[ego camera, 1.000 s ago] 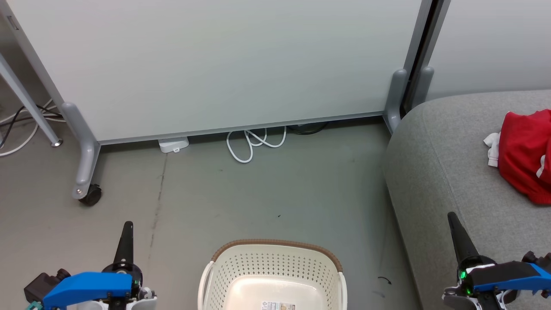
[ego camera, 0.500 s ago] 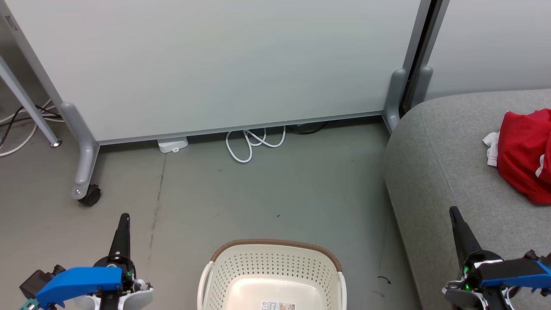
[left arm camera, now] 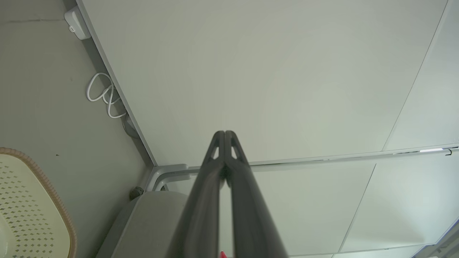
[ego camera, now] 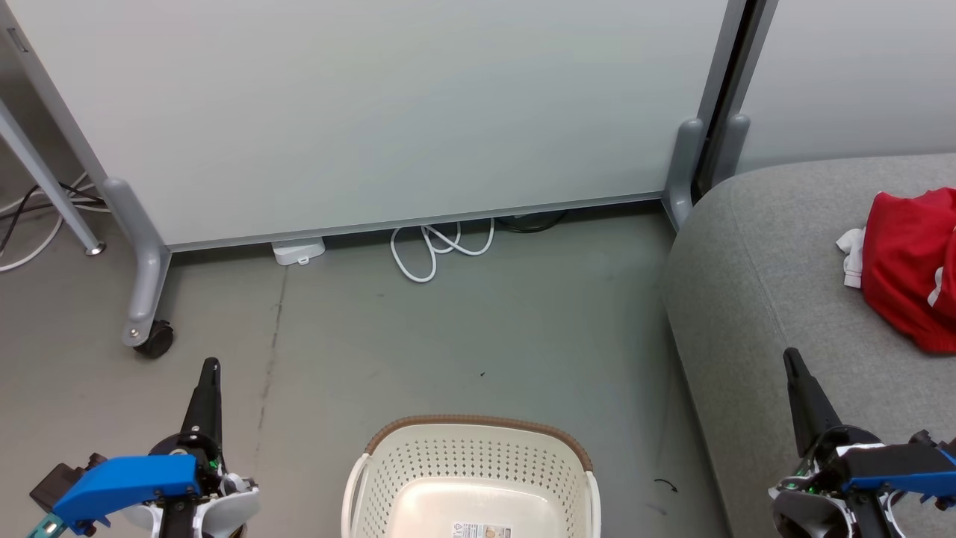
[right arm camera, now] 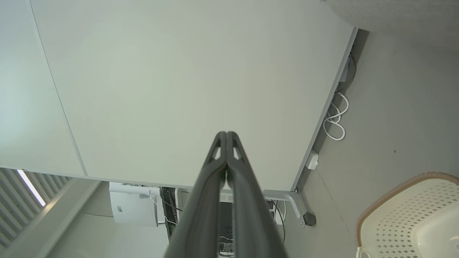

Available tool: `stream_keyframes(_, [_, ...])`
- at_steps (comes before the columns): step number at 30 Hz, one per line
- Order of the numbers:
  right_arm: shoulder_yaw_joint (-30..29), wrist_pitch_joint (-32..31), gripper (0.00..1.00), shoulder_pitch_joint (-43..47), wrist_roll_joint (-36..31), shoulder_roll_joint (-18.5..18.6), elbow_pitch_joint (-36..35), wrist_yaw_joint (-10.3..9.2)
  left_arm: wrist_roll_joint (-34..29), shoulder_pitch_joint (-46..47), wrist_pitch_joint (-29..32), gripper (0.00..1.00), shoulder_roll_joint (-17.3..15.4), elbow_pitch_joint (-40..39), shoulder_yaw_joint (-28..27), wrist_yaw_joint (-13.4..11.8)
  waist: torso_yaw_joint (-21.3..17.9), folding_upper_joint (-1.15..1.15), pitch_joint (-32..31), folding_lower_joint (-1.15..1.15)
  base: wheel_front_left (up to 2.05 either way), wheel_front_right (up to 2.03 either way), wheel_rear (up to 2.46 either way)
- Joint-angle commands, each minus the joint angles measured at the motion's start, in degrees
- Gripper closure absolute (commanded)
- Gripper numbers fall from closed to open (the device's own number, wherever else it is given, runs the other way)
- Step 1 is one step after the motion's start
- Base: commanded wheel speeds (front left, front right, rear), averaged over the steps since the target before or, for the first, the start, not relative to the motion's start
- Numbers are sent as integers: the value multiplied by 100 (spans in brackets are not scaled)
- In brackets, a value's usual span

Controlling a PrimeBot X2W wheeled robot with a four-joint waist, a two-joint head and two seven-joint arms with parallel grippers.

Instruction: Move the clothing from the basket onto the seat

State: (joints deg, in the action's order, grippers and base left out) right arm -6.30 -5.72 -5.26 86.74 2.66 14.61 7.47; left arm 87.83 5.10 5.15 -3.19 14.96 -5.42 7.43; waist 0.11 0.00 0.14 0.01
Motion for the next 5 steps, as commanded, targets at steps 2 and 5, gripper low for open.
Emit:
stream_keyframes(2, [-17, -35, 100, -96, 145, 34, -44, 4, 120, 106, 47, 100, 5, -52, -52, 9, -2, 0, 0, 0, 0, 0, 0])
stream_keyframes(5, [-20, -48, 100, -97, 274, 35, -54, 4, 217, 125, 81, 100, 12, -70, -73, 9, -4, 0, 1, 0, 0, 0, 0])
